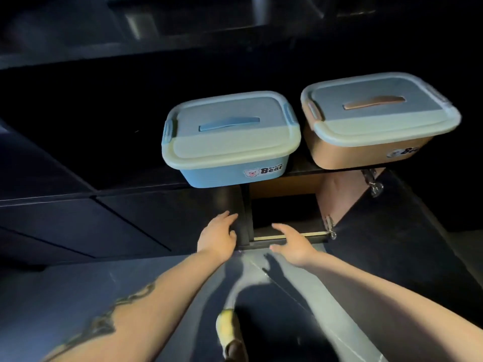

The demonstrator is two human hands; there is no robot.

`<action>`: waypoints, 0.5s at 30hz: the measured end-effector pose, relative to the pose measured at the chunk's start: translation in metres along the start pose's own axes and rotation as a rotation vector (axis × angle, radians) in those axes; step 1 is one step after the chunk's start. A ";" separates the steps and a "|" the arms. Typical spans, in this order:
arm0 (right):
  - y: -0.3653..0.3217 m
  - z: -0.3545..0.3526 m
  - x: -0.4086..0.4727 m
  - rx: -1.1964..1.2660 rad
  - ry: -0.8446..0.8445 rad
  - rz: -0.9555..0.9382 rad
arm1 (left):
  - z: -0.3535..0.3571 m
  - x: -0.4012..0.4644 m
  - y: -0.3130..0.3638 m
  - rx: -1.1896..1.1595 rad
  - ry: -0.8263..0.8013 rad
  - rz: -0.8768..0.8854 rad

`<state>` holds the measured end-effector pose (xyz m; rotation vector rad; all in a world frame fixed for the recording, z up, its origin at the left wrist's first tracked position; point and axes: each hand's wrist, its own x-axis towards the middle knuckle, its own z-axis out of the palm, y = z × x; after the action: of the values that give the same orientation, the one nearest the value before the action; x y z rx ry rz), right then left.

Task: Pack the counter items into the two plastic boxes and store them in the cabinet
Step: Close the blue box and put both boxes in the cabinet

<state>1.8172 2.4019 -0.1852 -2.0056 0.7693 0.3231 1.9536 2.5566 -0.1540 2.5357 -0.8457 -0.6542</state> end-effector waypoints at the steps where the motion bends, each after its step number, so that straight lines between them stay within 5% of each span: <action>1: -0.016 0.004 0.018 0.070 0.020 0.021 | -0.006 0.011 -0.007 0.038 -0.024 0.035; 10: -0.085 0.012 0.142 0.408 0.191 0.208 | -0.011 0.076 -0.035 0.120 -0.098 0.230; 15: -0.082 0.020 0.150 0.434 0.234 0.166 | -0.011 0.077 -0.042 0.075 0.011 0.257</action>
<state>1.9856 2.3911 -0.2164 -1.5885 1.0566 0.0088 2.0334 2.5412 -0.1896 2.4336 -1.1871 -0.5341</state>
